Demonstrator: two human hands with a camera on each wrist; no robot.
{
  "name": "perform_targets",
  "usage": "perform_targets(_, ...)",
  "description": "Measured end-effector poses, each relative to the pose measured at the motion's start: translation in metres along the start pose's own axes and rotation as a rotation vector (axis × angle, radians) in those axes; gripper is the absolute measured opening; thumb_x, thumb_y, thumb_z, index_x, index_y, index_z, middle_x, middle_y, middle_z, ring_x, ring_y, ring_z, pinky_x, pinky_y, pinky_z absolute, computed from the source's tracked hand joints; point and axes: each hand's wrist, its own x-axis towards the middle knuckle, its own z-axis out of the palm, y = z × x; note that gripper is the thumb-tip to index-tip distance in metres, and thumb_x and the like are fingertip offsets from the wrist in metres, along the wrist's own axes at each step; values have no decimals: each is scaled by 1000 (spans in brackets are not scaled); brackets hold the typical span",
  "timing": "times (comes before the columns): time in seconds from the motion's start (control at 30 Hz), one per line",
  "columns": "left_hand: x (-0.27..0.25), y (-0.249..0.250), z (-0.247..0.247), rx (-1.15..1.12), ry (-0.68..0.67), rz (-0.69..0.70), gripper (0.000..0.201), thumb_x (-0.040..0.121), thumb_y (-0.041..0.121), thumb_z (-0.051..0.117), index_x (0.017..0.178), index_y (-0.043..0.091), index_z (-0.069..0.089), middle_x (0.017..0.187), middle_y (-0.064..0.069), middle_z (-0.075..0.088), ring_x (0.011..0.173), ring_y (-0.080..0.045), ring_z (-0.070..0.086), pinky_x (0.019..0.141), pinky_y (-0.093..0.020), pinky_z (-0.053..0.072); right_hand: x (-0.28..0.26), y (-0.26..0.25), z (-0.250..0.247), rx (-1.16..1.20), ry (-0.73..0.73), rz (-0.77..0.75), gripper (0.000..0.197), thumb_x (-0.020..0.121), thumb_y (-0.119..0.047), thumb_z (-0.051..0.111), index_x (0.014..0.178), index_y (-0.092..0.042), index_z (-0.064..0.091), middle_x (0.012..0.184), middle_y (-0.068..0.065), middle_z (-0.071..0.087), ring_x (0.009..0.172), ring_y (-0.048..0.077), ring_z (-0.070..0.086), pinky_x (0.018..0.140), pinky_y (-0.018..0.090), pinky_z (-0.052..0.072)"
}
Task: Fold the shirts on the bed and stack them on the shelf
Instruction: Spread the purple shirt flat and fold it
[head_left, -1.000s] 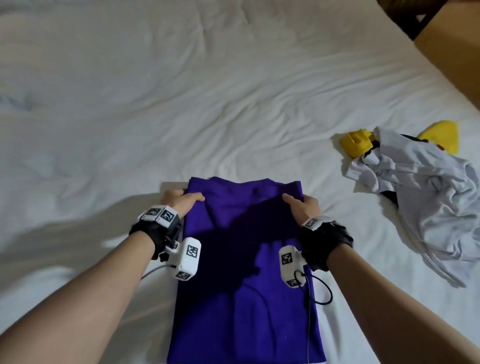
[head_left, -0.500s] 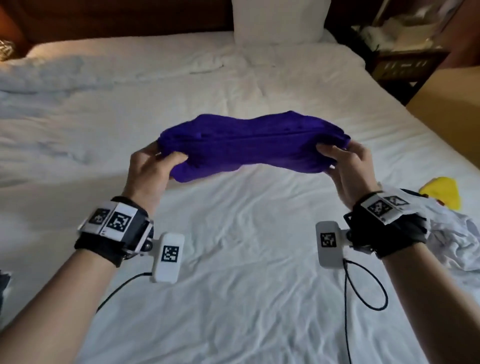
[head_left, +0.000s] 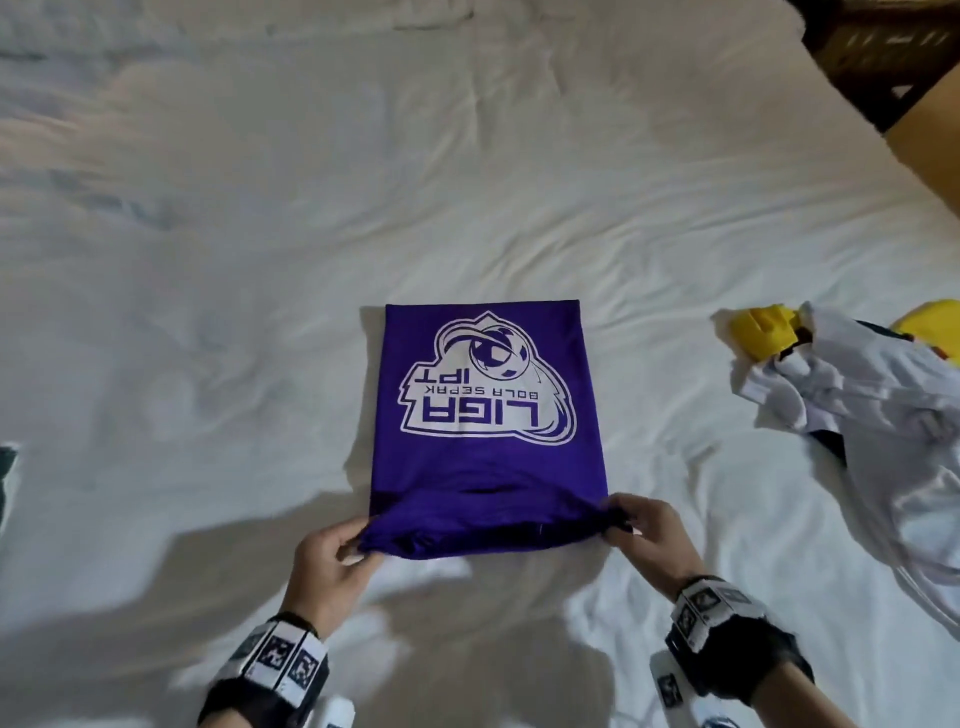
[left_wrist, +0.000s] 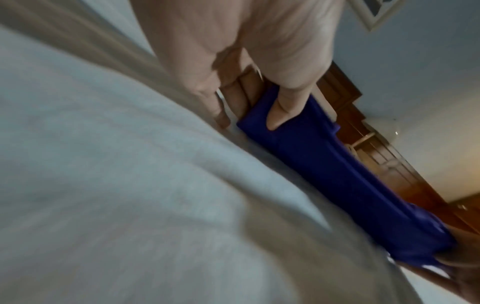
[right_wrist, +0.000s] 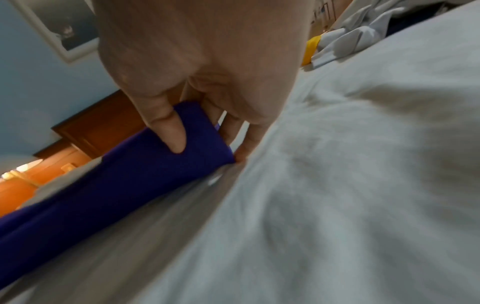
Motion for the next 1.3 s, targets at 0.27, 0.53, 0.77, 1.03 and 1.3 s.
perform_targets(0.27,8,28,-5,561,17,319,36,75,44,51,100,38,76,137,12,54,139,-10,36,116,-31,22,9,-16,7,-414,100,-307,42,73,-39,49,110,-34,67,136,-15,55,132,11,45,110,34,34)
perform_targets(0.53,130,41,99,1029,-1,245,66,95,59,-4,153,28,-4,162,5,-9,150,-17,-6,120,-44,-7,130,-19,81,-868,-20,-200,66,94,-60,9,148,-34,-18,157,-14,-26,143,8,-29,115,57,-15)
perform_targets(0.77,145,70,68,913,199,-81,65,96,59,2,153,31,-13,159,1,-25,147,-22,-21,116,-55,-12,164,-31,43,-815,190,-42,69,97,-57,11,152,-25,-16,157,-10,-28,143,13,-31,107,62,-24)
perform_targets(1.03,226,71,79,1088,55,54,63,98,55,7,154,30,-10,162,-4,-18,149,-22,-16,119,-49,-11,215,-47,57,-893,104,-66,80,90,-68,8,154,-24,-7,161,-5,-18,147,13,-19,116,54,-14)
perform_targets(1.3,122,56,43,811,210,-35,67,99,41,41,152,3,22,154,-20,30,142,-34,28,114,-46,25,133,-16,44,-743,274,100,86,94,-63,22,154,-7,-2,162,13,5,149,27,5,121,41,5)
